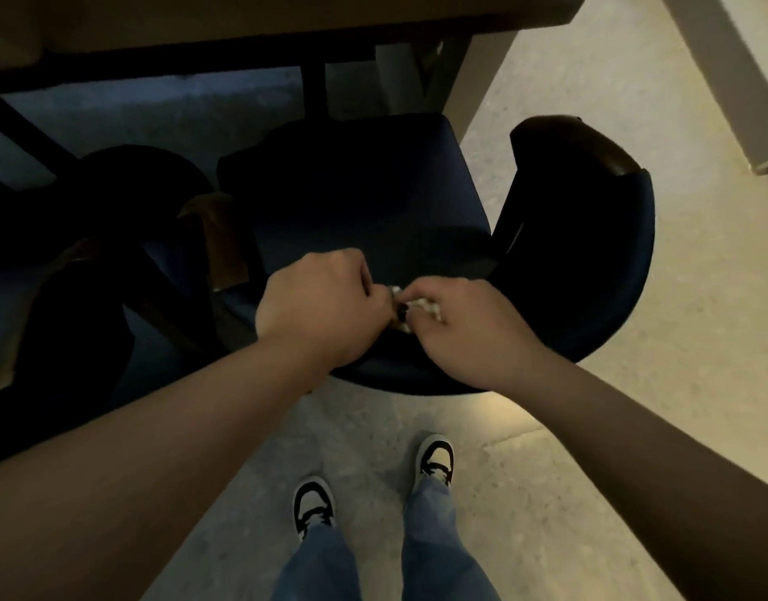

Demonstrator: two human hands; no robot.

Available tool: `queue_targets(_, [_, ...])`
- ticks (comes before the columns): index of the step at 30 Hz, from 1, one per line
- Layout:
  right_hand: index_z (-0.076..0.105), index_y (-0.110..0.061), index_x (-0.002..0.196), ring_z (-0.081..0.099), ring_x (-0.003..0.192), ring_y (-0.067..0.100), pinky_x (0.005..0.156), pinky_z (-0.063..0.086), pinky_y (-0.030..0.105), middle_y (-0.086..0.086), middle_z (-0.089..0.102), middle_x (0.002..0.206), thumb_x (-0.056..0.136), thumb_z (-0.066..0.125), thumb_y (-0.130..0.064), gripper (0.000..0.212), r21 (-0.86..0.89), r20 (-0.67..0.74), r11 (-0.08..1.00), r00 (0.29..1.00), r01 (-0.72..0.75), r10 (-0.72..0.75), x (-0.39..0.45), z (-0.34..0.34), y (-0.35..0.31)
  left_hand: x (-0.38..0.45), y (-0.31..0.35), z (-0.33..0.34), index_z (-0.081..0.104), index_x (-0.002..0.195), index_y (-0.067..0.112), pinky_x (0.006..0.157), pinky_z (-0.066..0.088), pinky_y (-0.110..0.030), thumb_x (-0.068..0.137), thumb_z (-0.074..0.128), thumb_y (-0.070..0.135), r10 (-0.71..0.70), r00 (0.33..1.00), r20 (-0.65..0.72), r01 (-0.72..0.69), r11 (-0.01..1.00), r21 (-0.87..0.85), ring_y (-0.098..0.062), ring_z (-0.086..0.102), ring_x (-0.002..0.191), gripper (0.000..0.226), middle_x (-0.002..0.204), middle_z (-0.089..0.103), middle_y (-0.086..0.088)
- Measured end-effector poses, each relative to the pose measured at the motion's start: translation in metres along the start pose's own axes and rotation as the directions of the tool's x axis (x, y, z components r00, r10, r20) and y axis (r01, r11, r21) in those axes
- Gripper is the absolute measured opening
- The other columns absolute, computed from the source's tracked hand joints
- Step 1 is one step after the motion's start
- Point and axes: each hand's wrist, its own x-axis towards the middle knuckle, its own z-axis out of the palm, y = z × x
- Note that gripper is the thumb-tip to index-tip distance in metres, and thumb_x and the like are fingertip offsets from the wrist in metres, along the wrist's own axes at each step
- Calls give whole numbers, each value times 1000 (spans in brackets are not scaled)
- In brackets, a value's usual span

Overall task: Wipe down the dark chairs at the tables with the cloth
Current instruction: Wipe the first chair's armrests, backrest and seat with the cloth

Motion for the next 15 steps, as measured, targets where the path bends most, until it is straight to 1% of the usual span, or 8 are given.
queue_targets(4, [68, -28, 104, 64, 91, 20, 75, 49, 31, -3, 71, 99, 91, 52, -27, 21, 43, -86, 999, 996, 32, -29, -1, 1, -1, -3, 1, -2, 61, 82, 29, 54, 32, -28, 83, 49, 45, 17, 999, -42, -17, 1000, -8, -14, 54, 67, 20, 73, 62, 7])
queue_targets(7, [69, -30, 102, 63, 87, 19, 70, 45, 28, -2, 70, 94, 91, 53, -29, 20, 21, -87, 999, 996, 31, -29, 0, 4, -1, -3, -1, 0, 61, 84, 29, 55, 33, -29, 83, 48, 46, 40, 998, -44, -41, 999, -11, -15, 55, 69, 21, 76, 61, 7])
queue_targets(10, [70, -31, 100, 62, 87, 18, 69, 41, 26, -3, 70, 93, 89, 54, -30, 19, 8, -106, 999, 993, 43, -42, 1, 1, -1, -2, -2, 2, 60, 85, 30, 51, 28, -28, 83, 48, 47, 65, 995, -76, -64, 998, 20, -14, 49, 65, 21, 74, 58, 7])
queue_targets(12, [70, -31, 98, 61, 88, 16, 71, 43, 26, -4, 70, 94, 89, 53, -30, 19, 3, -103, 998, 993, 63, -62, 0, 0, 0, -2, -1, 2, 58, 82, 30, 50, 26, -26, 82, 48, 48, 83, 992, -99, -80, 996, 39, -13, 45, 62, 20, 69, 53, 9])
queue_targets(15, [69, -34, 96, 60, 87, 10, 77, 47, 29, -11, 67, 93, 90, 51, -31, 19, -13, -98, 995, 990, 98, -99, 1, 1, 1, -3, -1, 3, 57, 80, 31, 55, 31, -29, 82, 47, 49, 108, 988, -112, -102, 993, 59, -18, 49, 67, 20, 71, 52, 9])
